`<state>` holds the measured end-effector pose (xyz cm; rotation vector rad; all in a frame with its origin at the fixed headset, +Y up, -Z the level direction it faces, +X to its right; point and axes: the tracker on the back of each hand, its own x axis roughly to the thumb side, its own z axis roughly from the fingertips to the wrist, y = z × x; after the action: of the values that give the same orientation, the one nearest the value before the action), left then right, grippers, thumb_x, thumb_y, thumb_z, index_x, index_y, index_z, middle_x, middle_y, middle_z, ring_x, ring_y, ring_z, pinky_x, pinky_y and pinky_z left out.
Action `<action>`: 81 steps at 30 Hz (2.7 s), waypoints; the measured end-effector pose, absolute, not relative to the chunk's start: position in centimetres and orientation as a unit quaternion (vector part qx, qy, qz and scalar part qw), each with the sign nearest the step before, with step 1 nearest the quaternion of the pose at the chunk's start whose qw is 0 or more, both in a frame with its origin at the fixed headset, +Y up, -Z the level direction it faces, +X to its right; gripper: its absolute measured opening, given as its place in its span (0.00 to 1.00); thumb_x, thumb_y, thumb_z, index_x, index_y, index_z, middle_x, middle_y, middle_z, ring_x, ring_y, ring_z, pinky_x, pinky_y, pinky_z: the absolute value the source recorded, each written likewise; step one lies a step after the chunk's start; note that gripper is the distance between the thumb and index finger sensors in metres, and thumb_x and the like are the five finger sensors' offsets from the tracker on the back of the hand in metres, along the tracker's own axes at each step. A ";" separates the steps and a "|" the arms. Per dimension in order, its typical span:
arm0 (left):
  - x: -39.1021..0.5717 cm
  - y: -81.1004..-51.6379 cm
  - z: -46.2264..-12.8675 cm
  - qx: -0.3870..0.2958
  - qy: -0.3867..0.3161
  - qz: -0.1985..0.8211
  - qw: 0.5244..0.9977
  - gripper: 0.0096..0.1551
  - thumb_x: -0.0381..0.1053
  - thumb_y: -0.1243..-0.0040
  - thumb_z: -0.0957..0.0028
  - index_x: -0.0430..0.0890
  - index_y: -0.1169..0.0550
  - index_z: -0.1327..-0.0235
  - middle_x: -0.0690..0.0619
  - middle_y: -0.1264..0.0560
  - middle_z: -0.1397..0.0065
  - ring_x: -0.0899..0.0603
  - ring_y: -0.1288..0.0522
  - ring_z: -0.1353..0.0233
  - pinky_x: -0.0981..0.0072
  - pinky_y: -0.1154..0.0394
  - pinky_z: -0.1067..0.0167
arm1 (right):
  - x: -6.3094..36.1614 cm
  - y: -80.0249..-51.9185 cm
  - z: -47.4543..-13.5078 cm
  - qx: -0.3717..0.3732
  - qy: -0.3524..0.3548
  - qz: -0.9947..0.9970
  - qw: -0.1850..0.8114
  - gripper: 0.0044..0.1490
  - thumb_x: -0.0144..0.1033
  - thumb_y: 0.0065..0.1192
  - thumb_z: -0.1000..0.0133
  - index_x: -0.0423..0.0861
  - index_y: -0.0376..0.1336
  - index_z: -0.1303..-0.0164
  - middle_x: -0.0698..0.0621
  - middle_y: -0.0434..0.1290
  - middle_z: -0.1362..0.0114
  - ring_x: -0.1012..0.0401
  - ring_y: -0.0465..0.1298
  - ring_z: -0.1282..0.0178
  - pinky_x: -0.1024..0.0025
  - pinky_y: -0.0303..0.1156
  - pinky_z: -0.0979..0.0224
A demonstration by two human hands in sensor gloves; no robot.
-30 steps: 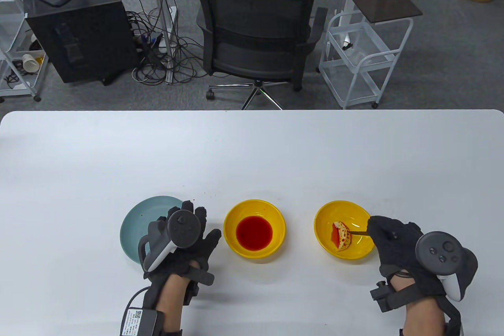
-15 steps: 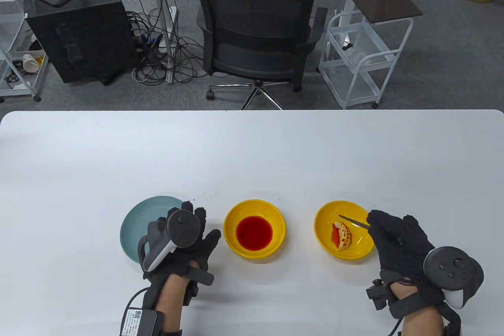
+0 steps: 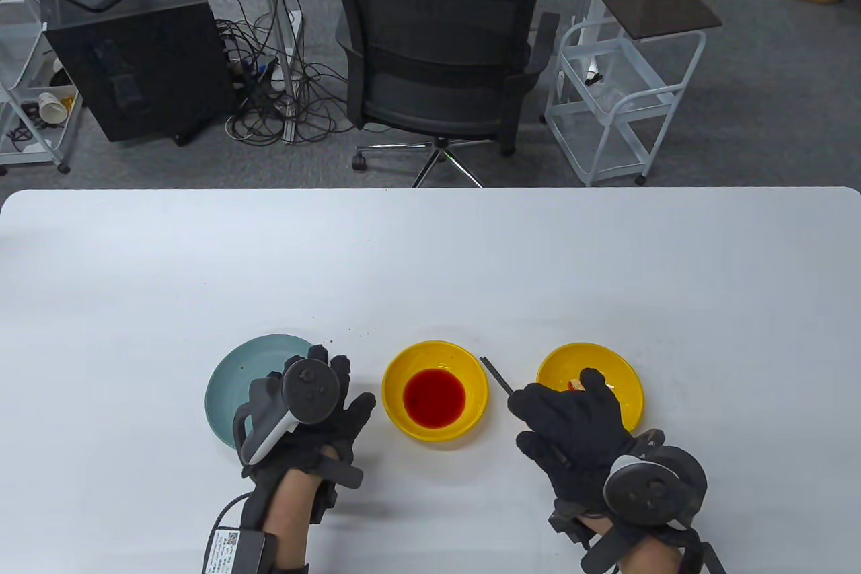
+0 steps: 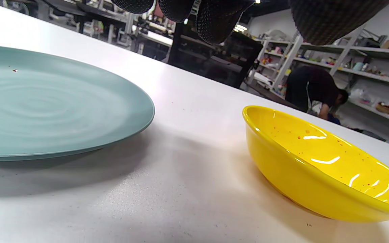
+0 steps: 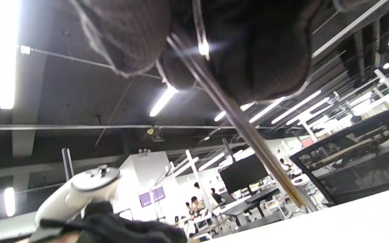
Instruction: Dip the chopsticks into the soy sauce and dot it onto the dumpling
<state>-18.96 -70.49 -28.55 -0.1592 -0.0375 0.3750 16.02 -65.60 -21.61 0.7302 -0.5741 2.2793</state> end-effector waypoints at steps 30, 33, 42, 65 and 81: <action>-18.7 -70.6 -28.5 -0.087 -0.020 0.187 0.978 0.48 0.72 0.46 0.48 0.48 0.36 0.19 0.46 0.49 0.13 0.27 0.48 0.17 0.25 0.54 0.28 | 12.9 -70.0 -23.5 0.262 -0.090 0.906 0.320 0.33 0.49 0.65 0.52 0.44 0.72 0.42 0.39 0.80 0.36 0.44 0.83 0.47 0.25 0.56 0.26; -18.7 -70.6 -28.5 -0.088 -0.020 0.186 0.978 0.48 0.72 0.46 0.48 0.48 0.36 0.19 0.46 0.49 0.13 0.27 0.48 0.17 0.25 0.54 0.28 | 12.8 -70.0 -23.4 0.268 -0.091 0.907 0.312 0.33 0.49 0.65 0.53 0.45 0.72 0.42 0.40 0.80 0.36 0.44 0.83 0.47 0.24 0.56 0.26; -18.8 -70.6 -28.5 -0.091 -0.018 0.189 0.978 0.48 0.72 0.46 0.48 0.48 0.36 0.19 0.46 0.49 0.13 0.27 0.48 0.17 0.25 0.54 0.28 | 15.1 -67.9 -23.1 0.260 -0.138 0.881 0.369 0.33 0.49 0.65 0.53 0.44 0.72 0.42 0.40 0.81 0.37 0.44 0.83 0.47 0.24 0.55 0.26; -18.7 -70.6 -28.5 -0.099 -0.018 0.189 0.977 0.48 0.72 0.46 0.48 0.48 0.36 0.19 0.45 0.49 0.13 0.26 0.48 0.17 0.25 0.53 0.28 | 27.9 -65.0 -23.8 0.018 -0.195 0.886 0.420 0.31 0.48 0.62 0.51 0.39 0.73 0.47 0.37 0.81 0.43 0.42 0.80 0.53 0.23 0.53 0.25; -18.9 -70.5 -28.5 -0.103 -0.014 0.190 0.976 0.48 0.72 0.46 0.48 0.47 0.36 0.19 0.45 0.49 0.13 0.26 0.48 0.17 0.25 0.53 0.28 | 27.1 -64.6 -23.6 0.036 -0.169 0.903 0.393 0.31 0.49 0.62 0.51 0.39 0.74 0.49 0.37 0.82 0.45 0.43 0.81 0.55 0.23 0.53 0.26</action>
<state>-18.87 -70.52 -28.48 -0.2074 -0.0282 0.3830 27.08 -64.64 -23.63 0.0911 -0.4290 2.2925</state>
